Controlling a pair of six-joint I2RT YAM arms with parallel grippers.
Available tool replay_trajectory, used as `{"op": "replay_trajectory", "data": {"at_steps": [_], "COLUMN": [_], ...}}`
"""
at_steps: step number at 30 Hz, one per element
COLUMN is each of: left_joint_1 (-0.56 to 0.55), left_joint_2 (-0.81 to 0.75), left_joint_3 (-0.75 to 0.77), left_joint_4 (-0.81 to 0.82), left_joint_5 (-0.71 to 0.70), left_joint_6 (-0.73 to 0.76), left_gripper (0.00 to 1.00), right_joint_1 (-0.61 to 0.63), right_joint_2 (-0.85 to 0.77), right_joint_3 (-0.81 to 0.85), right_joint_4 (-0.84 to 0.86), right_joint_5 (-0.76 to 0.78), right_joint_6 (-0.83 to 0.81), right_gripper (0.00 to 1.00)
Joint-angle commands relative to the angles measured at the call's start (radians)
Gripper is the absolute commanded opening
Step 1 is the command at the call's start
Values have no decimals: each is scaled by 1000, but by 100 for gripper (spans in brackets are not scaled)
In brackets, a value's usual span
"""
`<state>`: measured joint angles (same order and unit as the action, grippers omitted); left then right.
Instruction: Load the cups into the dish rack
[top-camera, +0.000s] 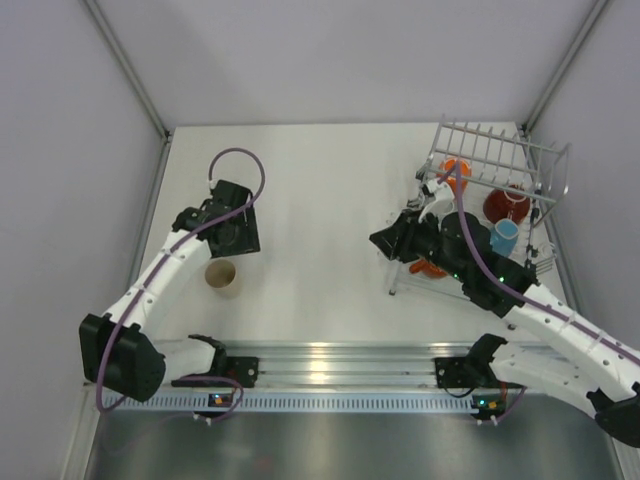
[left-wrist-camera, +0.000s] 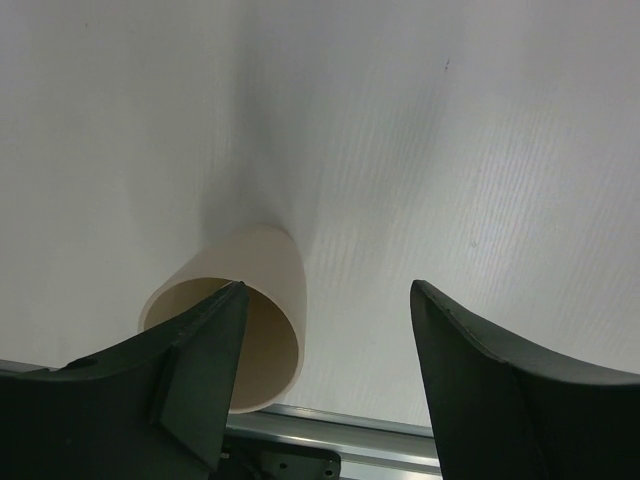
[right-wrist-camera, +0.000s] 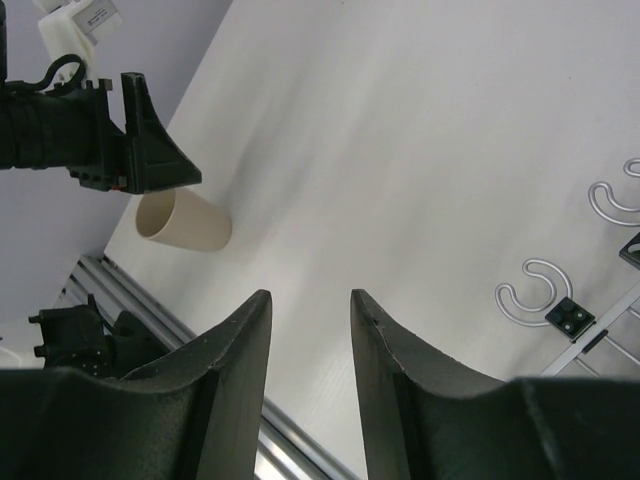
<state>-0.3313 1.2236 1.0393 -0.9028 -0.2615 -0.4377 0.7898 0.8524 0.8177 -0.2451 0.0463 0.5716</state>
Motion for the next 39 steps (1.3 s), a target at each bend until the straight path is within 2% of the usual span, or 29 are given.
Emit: {"op": "replay_trajectory", "data": {"at_steps": [1,5,10,12,28,31,34,35,37,39], "left_joint_1": [-2,-2,-3,-3,-2,-3,-3,-3,-3,-3], "left_joint_2": [-39,-78,-90,-84,-23,-6,-1,1,-3,-19], "left_joint_3": [14,-2,-16,-21,-128,-127,-122,-119,-99,-81], "left_joint_4": [-16,-18,-28,-30,-4,8,24,25,25,28], "left_joint_5": [-30,-39,-93,-59,-61,-54,-48,-39,-13,8], "left_joint_6": [-58,-130,-118,-125,-179,-182,-184,-184,-182,-182], "left_gripper": [71,65,60,53,50,45,28,11,1,0], "right_joint_1": [3,3,2,2,2,0,2,2,2,0], "right_joint_2": [-32,-30,-52,-62,-96,-98,-101,-101,-107,-113], "right_joint_3": [-8,-2,-25,-28,-52,-52,-54,-54,-52,-54], "right_joint_4": [58,37,35,30,29,29,29,27,24,24], "right_joint_5": [30,38,52,56,83,81,81,82,82,86], "right_joint_6": [-7,-4,2,4,14,14,16,16,13,8], "right_gripper": [38,39,39,40,41,41,41,41,41,42]}}
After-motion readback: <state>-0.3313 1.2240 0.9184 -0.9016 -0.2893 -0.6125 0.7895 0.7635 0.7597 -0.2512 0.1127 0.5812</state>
